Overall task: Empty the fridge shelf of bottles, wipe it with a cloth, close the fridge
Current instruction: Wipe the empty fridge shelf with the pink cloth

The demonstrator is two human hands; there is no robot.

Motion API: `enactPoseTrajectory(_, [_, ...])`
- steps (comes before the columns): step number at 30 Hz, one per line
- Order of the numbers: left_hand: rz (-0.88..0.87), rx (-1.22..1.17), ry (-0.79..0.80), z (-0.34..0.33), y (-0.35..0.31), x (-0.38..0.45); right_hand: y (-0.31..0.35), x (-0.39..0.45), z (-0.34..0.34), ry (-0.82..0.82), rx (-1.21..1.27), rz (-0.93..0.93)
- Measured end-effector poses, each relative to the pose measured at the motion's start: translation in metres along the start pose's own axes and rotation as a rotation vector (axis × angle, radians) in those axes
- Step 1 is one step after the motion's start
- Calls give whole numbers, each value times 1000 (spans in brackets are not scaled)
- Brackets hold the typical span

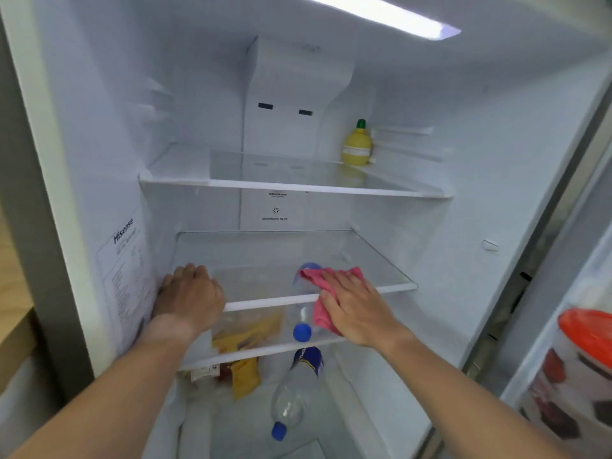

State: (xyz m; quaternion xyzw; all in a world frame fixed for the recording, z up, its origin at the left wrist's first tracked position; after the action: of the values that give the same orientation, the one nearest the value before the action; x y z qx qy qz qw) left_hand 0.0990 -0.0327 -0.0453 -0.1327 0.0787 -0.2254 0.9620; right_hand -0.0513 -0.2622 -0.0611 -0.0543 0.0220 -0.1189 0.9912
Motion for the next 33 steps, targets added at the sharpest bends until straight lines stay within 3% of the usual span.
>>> enactPoseTrajectory(3, [-22, 46, -6, 1, -1, -1, -58, -12, 0, 66, -128, -146])
enactPoseTrajectory(6, [-19, 39, -5, 2, -3, -4, -91, -18, -2, 126, -69, -235])
enactPoseTrajectory(12, [-33, 111, 40, 1, -3, -20, -68, -25, -9, 25, 11, -379])
enactPoseTrajectory(14, [-48, 167, 99, -1, -3, -28, -55, -33, -10, -19, 121, -318])
enactPoseTrajectory(17, [-66, 196, 235, -5, -2, -41, -31, -50, -1, -92, 530, -148])
enactPoseTrajectory(20, [-79, 207, 302, -10, -4, -59, -3, -69, 10, -43, 800, -98])
enactPoseTrajectory(28, [-404, 29, 242, 9, -28, -124, 72, -115, 22, 187, 964, -153])
enactPoseTrajectory(33, [-558, 109, 190, 7, -45, -167, 106, -134, 35, 227, 1140, -73])
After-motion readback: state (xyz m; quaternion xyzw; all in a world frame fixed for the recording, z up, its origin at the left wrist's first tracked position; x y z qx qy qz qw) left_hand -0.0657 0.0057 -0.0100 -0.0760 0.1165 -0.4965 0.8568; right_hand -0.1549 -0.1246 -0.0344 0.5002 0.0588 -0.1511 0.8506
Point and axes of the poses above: each hand's wrist, its own x-axis towards the middle knuckle, its own z-axis out of the back of the hand, y = z × x, the point moved 2 cm from there along x, towards the middle knuckle, and after that the axes turned 15 degrees about y, right-handed, at the moved point
